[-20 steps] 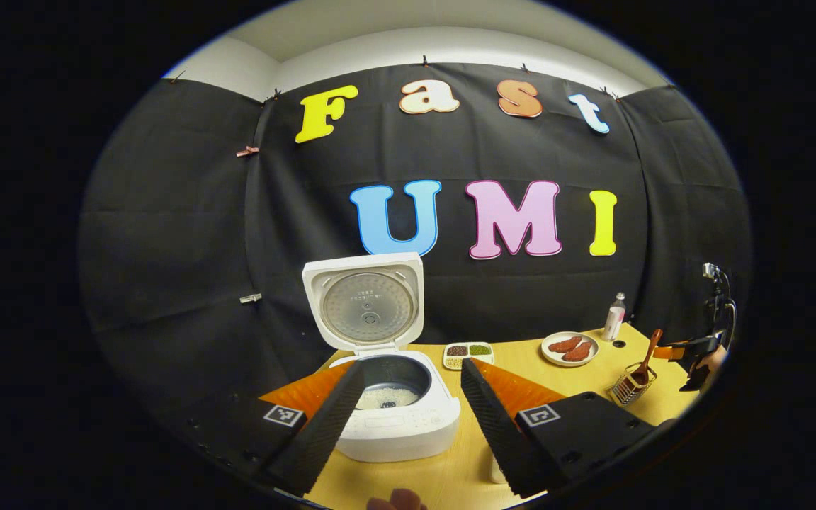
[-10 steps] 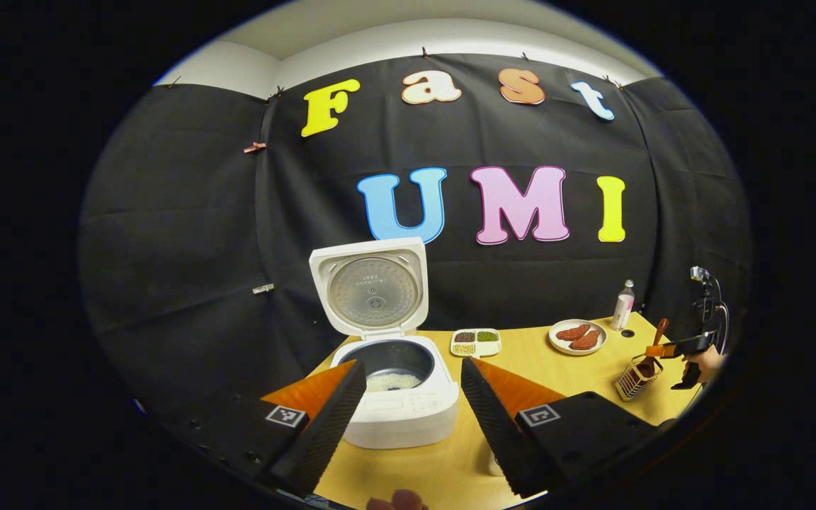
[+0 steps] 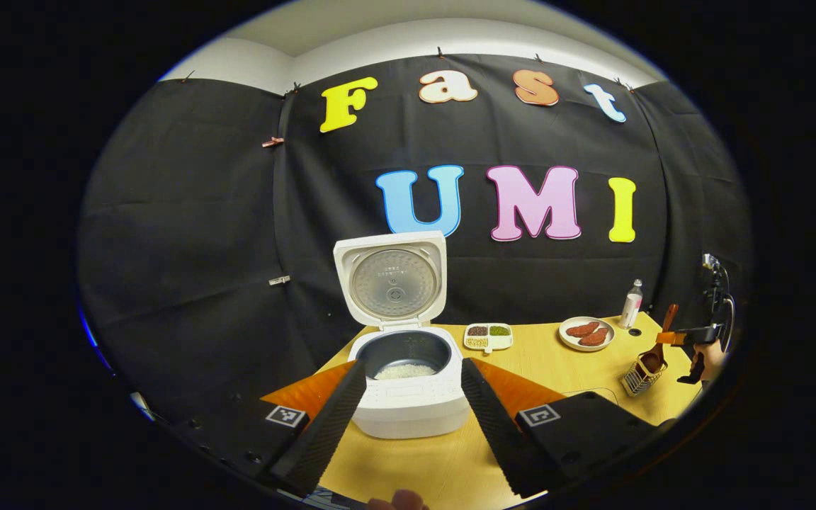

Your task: Close the left gripper, press the button to open the rice cooker; take a wooden spoon from the chopstick holder with the right hand, scoop a spoonful of rice and pour it into the rice cooker, then put the wooden spoon back into the chopstick holder.

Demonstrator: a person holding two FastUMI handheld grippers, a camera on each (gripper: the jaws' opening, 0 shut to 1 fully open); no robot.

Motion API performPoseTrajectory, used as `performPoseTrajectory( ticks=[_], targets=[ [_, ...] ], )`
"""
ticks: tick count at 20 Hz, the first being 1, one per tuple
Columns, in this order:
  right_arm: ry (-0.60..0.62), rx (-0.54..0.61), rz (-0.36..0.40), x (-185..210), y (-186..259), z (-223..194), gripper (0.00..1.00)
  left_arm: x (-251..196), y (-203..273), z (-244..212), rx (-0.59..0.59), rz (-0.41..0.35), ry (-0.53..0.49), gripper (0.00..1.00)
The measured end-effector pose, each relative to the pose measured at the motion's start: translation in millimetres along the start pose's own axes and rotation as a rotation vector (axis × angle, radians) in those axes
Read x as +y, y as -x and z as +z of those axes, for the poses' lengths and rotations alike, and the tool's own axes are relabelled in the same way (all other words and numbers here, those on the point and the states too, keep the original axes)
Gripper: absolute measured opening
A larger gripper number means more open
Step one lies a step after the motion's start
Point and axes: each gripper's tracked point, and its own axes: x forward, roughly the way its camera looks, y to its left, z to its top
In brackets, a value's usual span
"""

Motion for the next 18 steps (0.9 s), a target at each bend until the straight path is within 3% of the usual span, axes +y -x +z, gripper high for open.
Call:
performPoseTrajectory(
  ticks=[6,10,14,18],
  targets=[
    [-0.007,-0.116,-0.021,15,44,55,0.09,8,1,4,-0.012,-0.023,-0.005,0.94],
    [-0.013,-0.193,0.034,73,89,87,0.09,9,-1,7,-0.021,-0.07,-0.029,0.94],
    [0.026,-0.206,0.1,153,127,78,0.09,13,-6,13,-0.036,-0.133,-0.032,0.94],
    [0.101,-0.147,0.101,213,140,25,0.08,26,-11,14,-0.044,-0.181,-0.05,0.94]
  ],
)
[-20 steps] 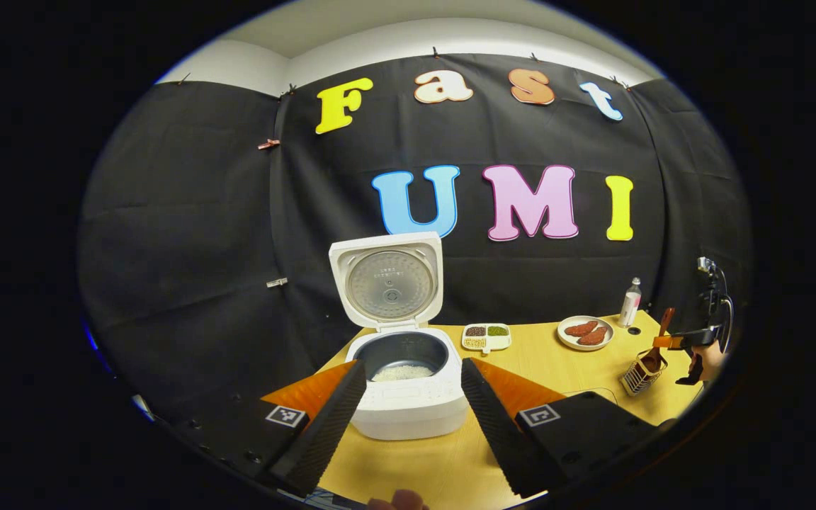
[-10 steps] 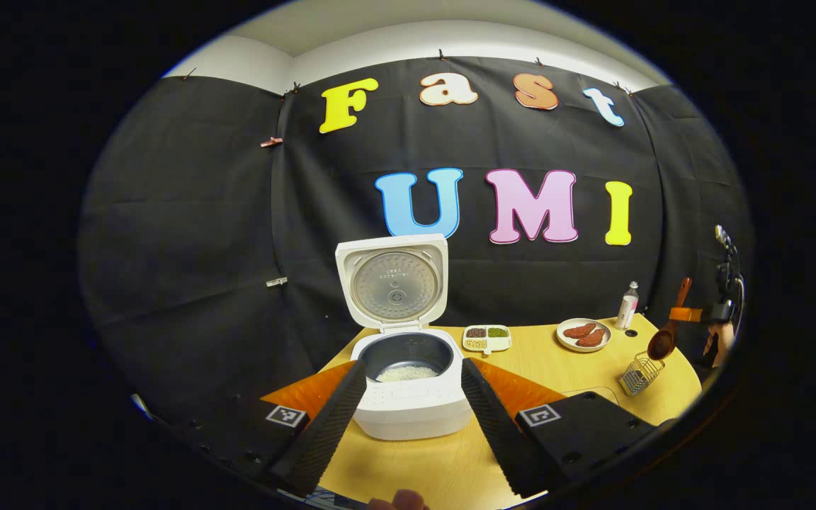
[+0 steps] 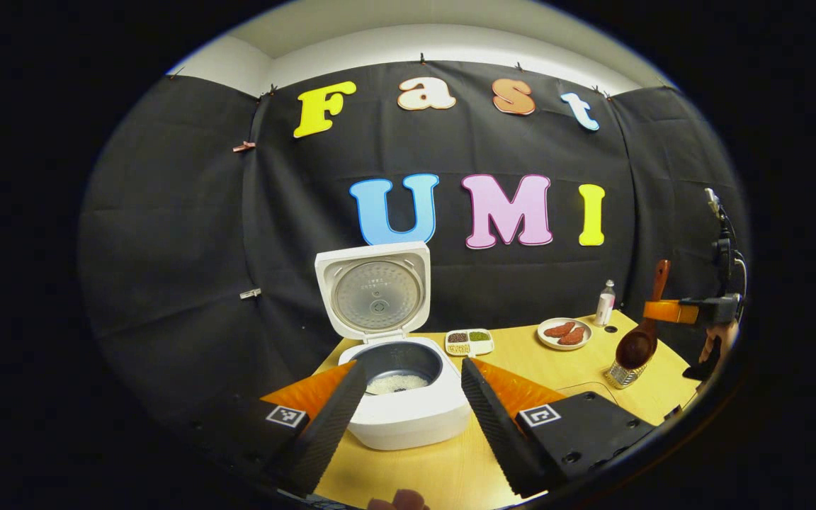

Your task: Close the left gripper, press the button to open the rice cooker; take a wooden spoon from the chopstick holder with the right hand, scoop a spoonful of rice and pour it into the rice cooker, then put the wooden spoon back into the chopstick holder.

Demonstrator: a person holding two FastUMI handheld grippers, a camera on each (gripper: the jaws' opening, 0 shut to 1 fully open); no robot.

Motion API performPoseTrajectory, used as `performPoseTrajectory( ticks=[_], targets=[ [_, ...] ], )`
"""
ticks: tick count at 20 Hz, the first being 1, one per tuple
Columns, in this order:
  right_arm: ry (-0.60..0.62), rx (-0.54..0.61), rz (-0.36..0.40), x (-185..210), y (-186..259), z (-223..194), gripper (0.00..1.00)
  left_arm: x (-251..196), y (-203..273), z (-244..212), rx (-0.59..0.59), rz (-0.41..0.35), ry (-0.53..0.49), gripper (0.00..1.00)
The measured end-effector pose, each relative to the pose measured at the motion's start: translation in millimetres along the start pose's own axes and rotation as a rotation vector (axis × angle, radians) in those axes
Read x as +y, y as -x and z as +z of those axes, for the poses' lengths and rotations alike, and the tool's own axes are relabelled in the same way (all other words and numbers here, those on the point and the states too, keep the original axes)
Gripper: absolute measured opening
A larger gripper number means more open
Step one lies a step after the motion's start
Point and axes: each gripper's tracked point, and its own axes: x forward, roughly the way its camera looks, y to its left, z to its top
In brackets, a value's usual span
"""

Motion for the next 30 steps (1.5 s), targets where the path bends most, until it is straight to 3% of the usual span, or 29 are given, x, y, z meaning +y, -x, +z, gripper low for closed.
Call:
performPoseTrajectory(
  ticks=[4,7,8,9,14,16,17,24,30],
  targets=[
    [0.086,0.082,-0.039,35,-2,-57,0.09,18,-3,3,-0.013,-0.045,0.006,0.94],
    [0.2,0.154,-0.09,39,-8,-98,0.09,29,-9,3,-0.018,-0.066,0.019,0.94],
    [0.245,0.176,-0.108,38,-10,-109,0.14,32,-11,2,-0.021,-0.071,0.022,0.94],
    [0.28,0.197,-0.134,35,-12,-120,0.09,35,-13,2,-0.022,-0.077,0.026,0.94],
    [0.274,0.312,-0.228,25,-18,-169,0.09,46,-18,1,-0.03,-0.099,0.045,0.94],
    [0.199,0.315,-0.248,29,-21,-173,0.13,49,-20,-3,-0.023,-0.102,0.061,0.94],
    [0.127,0.324,-0.24,35,-24,-177,0.09,52,-21,-5,-0.022,-0.099,0.064,0.94],
    [-0.345,0.321,-0.224,57,-42,-183,0.09,68,-21,-7,-0.022,-0.087,0.075,0.94],
    [-0.635,0.23,-0.217,27,-33,-155,0.08,70,-19,-8,-0.019,-0.086,0.081,0.94]
  ],
)
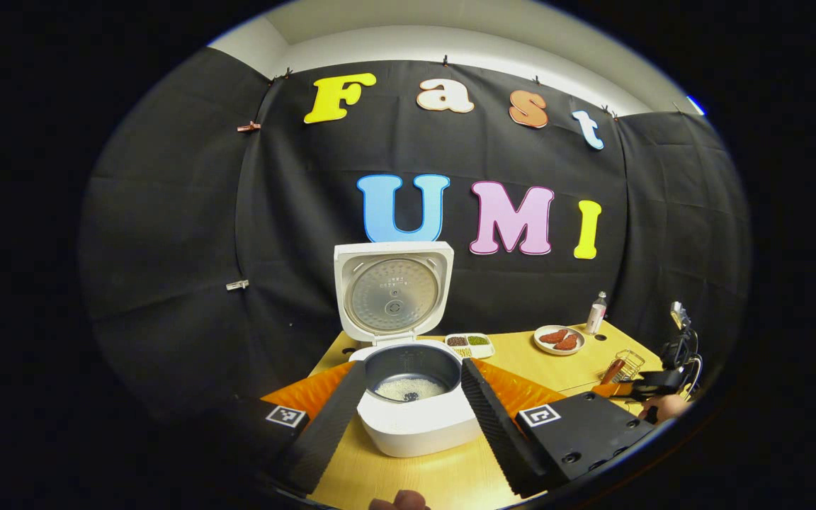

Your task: Close the left gripper, press the button to open the rice cooker; take a wooden spoon from the chopstick holder with the right hand, scoop a spoonful of rice and pour it into the rice cooker, then put the wooden spoon back into the chopstick holder.

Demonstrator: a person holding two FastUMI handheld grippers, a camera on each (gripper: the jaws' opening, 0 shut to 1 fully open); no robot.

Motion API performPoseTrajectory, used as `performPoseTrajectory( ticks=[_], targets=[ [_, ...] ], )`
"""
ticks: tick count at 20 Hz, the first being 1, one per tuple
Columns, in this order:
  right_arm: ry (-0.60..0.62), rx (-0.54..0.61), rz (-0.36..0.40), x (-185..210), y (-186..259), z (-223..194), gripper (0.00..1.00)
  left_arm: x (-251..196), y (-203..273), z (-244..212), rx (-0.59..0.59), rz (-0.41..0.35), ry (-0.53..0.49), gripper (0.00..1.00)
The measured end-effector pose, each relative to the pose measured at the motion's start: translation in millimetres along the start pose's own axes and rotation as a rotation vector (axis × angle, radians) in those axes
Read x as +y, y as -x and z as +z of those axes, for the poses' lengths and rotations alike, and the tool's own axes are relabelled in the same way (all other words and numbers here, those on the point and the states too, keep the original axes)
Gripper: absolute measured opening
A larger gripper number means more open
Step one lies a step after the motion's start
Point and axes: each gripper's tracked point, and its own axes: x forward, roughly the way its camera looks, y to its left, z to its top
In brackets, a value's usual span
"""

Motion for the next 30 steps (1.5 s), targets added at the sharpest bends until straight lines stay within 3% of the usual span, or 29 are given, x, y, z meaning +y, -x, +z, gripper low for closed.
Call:
performPoseTrajectory(
  ticks=[3,7,12,21,26,30],
  targets=[
    [-0.132,-0.028,0.041,-9,13,20,0.09,-3,0,0,-0.001,-0.01,0.003,0.94],
    [-0.204,-0.044,0.083,-11,27,36,0.09,-5,-1,1,-0.003,-0.016,0.006,0.94],
    [-0.302,-0.046,0.152,16,43,50,0.08,-8,3,-4,-0.003,-0.021,0.012,0.94],
    [-0.332,-0.068,0.331,149,60,73,0.08,0,16,-28,0.04,-0.008,0.073,0.95],
    [-0.289,-0.063,0.416,243,48,72,0.08,11,25,-34,0.032,0.017,0.054,0.96],
    [-0.197,-0.052,0.432,304,24,50,0.08,20,28,-36,0.033,0.035,0.048,0.96]
  ],
)
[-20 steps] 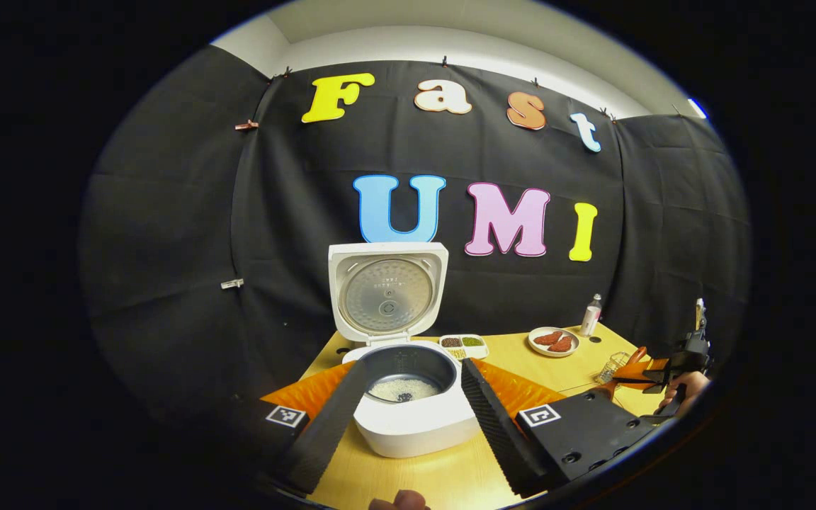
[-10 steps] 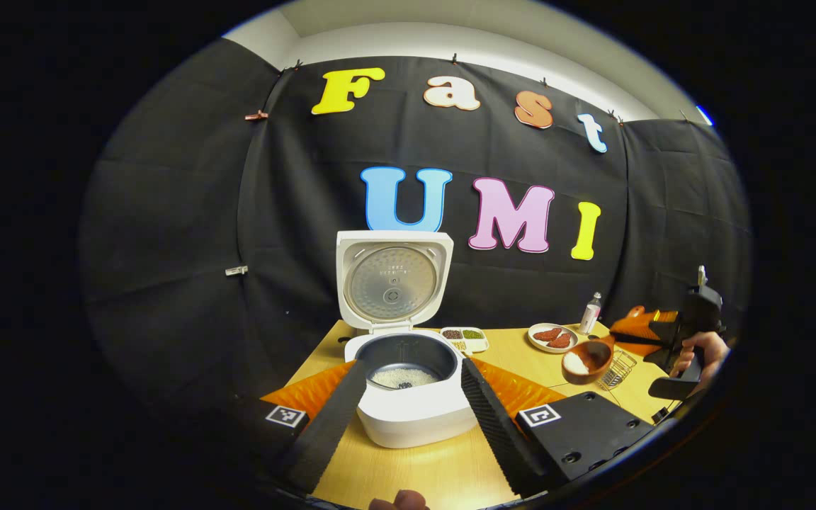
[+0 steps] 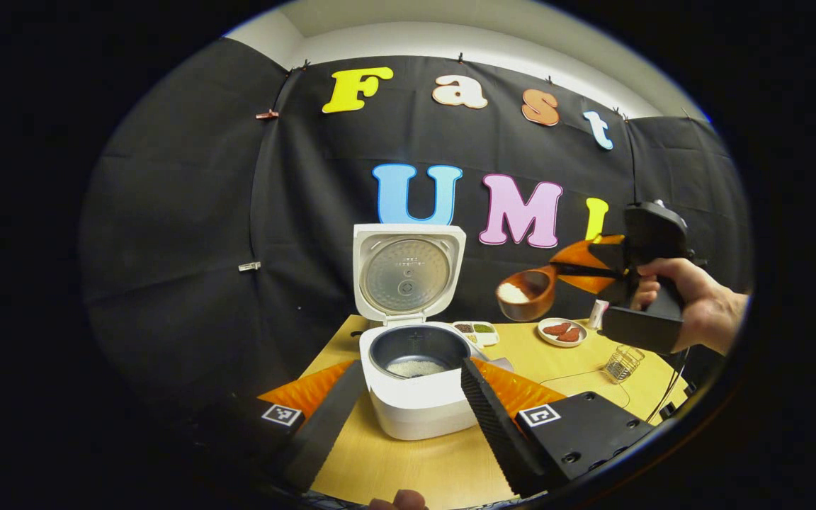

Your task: Close the left gripper, press the button to open the rice cooker; take a wooden spoon from the chopstick holder with the right hand, scoop a spoonful of rice and pour it into the rice cooker, then put the wooden spoon back into the chopstick holder.

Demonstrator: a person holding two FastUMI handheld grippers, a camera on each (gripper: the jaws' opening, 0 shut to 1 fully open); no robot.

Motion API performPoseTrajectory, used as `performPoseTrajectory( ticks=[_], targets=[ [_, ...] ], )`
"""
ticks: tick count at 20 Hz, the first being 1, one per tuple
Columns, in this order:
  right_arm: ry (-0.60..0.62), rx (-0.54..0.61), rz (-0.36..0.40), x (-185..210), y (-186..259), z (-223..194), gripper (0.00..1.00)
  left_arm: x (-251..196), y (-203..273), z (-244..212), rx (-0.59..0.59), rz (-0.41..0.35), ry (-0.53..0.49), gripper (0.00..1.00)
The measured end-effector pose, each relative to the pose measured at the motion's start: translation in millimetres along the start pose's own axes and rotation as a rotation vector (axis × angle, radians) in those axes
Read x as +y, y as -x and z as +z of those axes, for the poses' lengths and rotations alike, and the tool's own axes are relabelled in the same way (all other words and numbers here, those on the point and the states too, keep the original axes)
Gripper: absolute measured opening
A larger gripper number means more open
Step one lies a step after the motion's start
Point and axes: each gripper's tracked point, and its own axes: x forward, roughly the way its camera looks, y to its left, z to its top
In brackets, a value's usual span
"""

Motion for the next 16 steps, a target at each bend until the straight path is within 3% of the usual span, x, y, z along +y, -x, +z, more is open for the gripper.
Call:
performPoseTrajectory(
  ticks=[7,16],
  targets=[
    [0.165,0.048,-0.028,11,-70,-64,0.08,11,6,-3,-0.002,0.021,0.016,0.96],
    [0.45,0.045,-0.076,1,-110,-82,0.08,23,2,-10,0.004,0.035,0.033,0.96]
  ],
)
